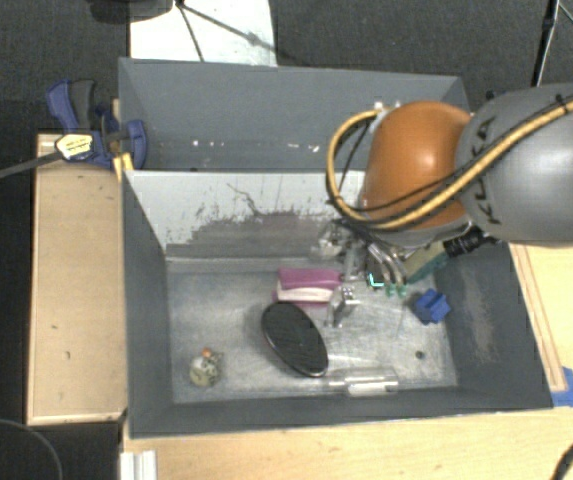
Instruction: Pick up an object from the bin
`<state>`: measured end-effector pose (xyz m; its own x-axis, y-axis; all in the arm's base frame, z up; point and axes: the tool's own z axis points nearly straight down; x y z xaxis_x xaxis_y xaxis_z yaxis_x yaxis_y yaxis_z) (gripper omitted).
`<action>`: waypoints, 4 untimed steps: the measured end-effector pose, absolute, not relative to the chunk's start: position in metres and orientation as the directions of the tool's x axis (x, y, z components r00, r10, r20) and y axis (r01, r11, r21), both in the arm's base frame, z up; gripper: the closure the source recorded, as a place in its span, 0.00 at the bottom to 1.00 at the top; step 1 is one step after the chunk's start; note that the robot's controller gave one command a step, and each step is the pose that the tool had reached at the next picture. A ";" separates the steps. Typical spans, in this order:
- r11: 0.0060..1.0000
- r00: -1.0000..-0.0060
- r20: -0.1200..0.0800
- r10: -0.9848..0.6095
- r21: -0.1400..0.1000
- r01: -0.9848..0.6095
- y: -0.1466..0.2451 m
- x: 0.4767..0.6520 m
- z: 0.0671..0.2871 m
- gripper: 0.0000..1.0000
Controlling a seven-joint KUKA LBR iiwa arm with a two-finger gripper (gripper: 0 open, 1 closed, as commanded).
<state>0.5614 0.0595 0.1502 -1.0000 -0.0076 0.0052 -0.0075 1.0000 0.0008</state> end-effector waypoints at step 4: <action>0.969 -0.969 -0.009 0.247 0.003 0.247 0.028 0.580 0.246 1.00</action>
Offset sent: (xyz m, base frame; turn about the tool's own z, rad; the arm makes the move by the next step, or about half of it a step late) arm 0.0297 -0.0228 -0.0779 0.2680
